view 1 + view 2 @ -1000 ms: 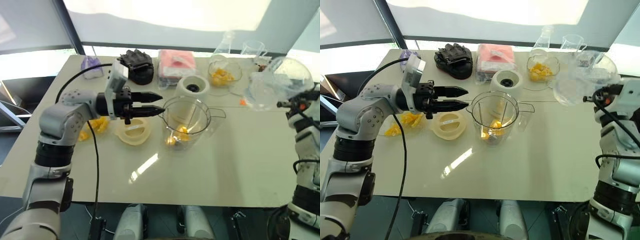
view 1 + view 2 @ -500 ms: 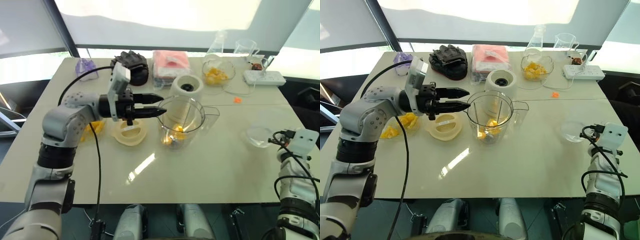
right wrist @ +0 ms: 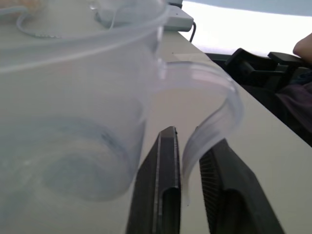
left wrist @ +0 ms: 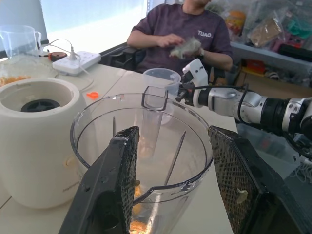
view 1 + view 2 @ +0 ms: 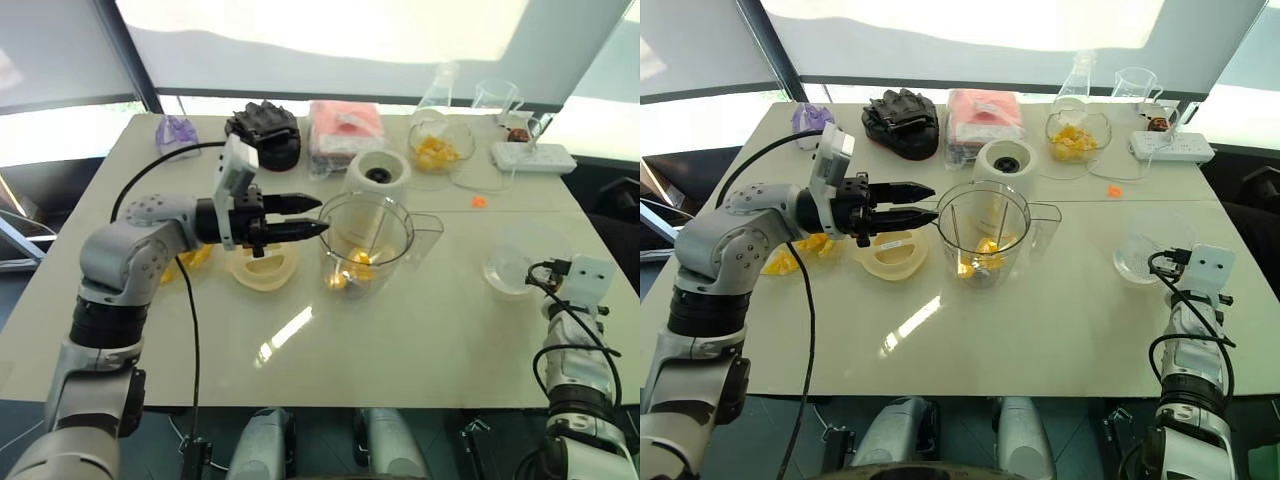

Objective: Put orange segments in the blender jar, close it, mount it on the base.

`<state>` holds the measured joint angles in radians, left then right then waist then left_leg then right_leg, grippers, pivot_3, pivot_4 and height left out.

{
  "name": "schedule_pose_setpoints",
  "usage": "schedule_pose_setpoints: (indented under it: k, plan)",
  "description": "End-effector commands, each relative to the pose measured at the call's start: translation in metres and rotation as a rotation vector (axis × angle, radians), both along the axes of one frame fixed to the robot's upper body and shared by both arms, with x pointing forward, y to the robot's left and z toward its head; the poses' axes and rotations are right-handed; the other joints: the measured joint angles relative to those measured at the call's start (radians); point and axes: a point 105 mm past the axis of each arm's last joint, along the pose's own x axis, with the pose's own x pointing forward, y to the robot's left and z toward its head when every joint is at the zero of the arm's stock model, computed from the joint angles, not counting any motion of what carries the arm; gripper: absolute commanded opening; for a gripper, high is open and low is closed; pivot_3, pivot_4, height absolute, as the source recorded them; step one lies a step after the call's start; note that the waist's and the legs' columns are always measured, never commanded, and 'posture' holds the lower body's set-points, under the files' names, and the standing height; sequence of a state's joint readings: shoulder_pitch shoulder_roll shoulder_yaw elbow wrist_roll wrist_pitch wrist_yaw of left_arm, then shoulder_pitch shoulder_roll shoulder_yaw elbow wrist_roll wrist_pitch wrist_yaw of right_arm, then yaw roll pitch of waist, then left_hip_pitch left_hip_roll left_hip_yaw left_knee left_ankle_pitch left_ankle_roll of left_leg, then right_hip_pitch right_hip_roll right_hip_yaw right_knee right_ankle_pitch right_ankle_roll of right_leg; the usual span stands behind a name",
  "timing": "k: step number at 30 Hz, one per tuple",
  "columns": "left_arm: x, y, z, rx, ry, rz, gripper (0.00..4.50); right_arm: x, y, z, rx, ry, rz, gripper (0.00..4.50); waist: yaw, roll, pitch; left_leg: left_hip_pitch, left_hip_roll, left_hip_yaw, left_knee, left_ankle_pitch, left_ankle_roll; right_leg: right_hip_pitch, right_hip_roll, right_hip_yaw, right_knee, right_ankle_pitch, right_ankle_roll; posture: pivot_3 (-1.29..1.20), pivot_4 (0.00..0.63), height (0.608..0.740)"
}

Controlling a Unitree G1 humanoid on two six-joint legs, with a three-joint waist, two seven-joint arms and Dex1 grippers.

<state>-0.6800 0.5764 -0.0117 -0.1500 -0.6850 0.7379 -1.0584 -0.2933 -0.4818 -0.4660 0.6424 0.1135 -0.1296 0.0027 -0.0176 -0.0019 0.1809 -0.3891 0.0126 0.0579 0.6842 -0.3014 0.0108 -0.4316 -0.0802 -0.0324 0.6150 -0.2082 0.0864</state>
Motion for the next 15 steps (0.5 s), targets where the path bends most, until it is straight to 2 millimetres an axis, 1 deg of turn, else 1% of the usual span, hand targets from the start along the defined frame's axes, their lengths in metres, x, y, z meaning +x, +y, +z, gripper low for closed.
schedule_pose_setpoints:
  k: [1, 2, 4, 5, 15]
  plan:
    - [-0.003, -0.002, 0.012, -0.021, -0.048, -0.008, 2.34, -0.003, -0.001, 0.002, -0.026, -0.021, -0.021, 2.47, -0.003, 0.0, 0.0, 0.0, 0.0, 0.0, 0.0, 0.0, 0.0, 0.0, 0.0, 0.0, 0.0, 0.0, 0.0, 0.0, 0.15, 0.74]
    - [-0.003, -0.002, 0.012, -0.022, -0.048, -0.008, 2.34, -0.004, 0.0, 0.001, -0.025, -0.02, -0.022, 2.95, -0.003, 0.0, 0.0, 0.0, 0.0, 0.0, 0.0, 0.0, 0.0, 0.0, 0.0, 0.0, 0.0, 0.0, 0.0, 0.0, 0.15, 0.74]
    - [-0.003, -0.001, 0.011, -0.022, -0.047, -0.007, 2.34, -0.005, 0.001, -0.001, -0.026, -0.019, -0.025, 4.06, -0.006, 0.0, 0.0, 0.001, 0.0, 0.0, 0.0, 0.0, 0.0, 0.0, 0.0, 0.0, 0.0, 0.0, 0.0, 0.0, 0.15, 0.74]
    - [-0.003, -0.001, 0.011, -0.022, -0.046, -0.007, 2.34, -0.006, 0.001, -0.001, -0.026, -0.019, -0.026, 4.49, -0.007, 0.0, 0.0, 0.001, 0.0, 0.0, 0.0, 0.0, 0.0, 0.0, 0.001, 0.0, 0.001, 0.0, 0.0, 0.0, 0.15, 0.74]
    - [-0.002, -0.002, 0.007, -0.026, -0.039, 0.001, 2.34, -0.02, 0.005, -0.008, -0.026, -0.012, -0.039, 4.49, -0.004, 0.0, 0.0, 0.002, 0.0, 0.001, 0.0, 0.0, 0.0, 0.001, 0.0, 0.001, 0.001, 0.0, 0.0, 0.0, 0.15, 0.74]
